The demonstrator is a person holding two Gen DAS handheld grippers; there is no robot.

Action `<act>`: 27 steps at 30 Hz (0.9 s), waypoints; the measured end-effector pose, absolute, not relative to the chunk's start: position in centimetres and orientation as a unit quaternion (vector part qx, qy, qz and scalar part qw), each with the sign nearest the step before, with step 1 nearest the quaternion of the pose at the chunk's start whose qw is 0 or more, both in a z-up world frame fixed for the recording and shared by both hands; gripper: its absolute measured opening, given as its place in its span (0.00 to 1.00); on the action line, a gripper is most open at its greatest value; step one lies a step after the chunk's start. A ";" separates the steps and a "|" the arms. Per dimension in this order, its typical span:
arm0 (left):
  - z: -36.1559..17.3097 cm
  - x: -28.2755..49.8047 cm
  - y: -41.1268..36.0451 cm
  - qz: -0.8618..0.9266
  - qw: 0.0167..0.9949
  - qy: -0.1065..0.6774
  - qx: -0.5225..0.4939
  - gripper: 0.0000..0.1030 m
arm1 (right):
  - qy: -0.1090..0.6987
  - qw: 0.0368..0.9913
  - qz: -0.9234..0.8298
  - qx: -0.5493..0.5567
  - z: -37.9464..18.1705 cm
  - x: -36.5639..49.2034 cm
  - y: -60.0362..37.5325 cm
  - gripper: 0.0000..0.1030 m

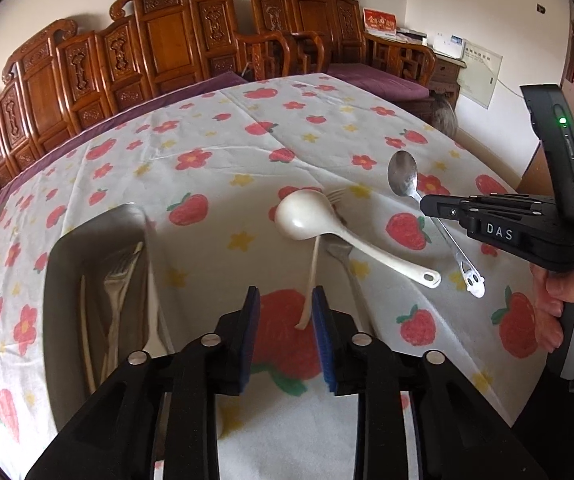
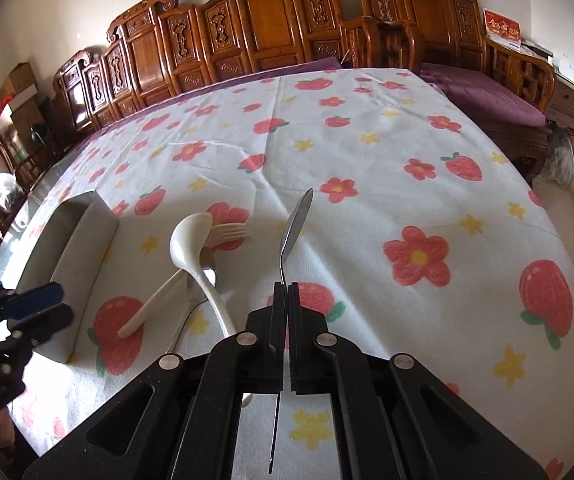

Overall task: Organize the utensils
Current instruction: 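Grasp another metal fork with the left tool while the right tool holds the knife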

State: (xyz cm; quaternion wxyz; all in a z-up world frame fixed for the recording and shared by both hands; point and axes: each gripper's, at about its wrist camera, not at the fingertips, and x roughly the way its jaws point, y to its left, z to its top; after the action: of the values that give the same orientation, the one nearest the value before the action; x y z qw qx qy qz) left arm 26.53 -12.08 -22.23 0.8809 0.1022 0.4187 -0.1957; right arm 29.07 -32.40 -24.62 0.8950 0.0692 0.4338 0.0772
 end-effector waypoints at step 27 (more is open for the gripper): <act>-21.8 31.8 -18.4 -0.177 0.863 0.445 0.162 0.03 | 0.410 0.897 0.126 0.111 -23.0 28.8 -33.0 0.03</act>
State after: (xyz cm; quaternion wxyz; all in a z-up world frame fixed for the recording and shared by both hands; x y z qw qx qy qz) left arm 31.80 -18.41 -21.78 0.8627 0.1625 0.4449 -0.1774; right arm 28.81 -33.00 -22.95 0.8965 0.1108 0.4101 0.1255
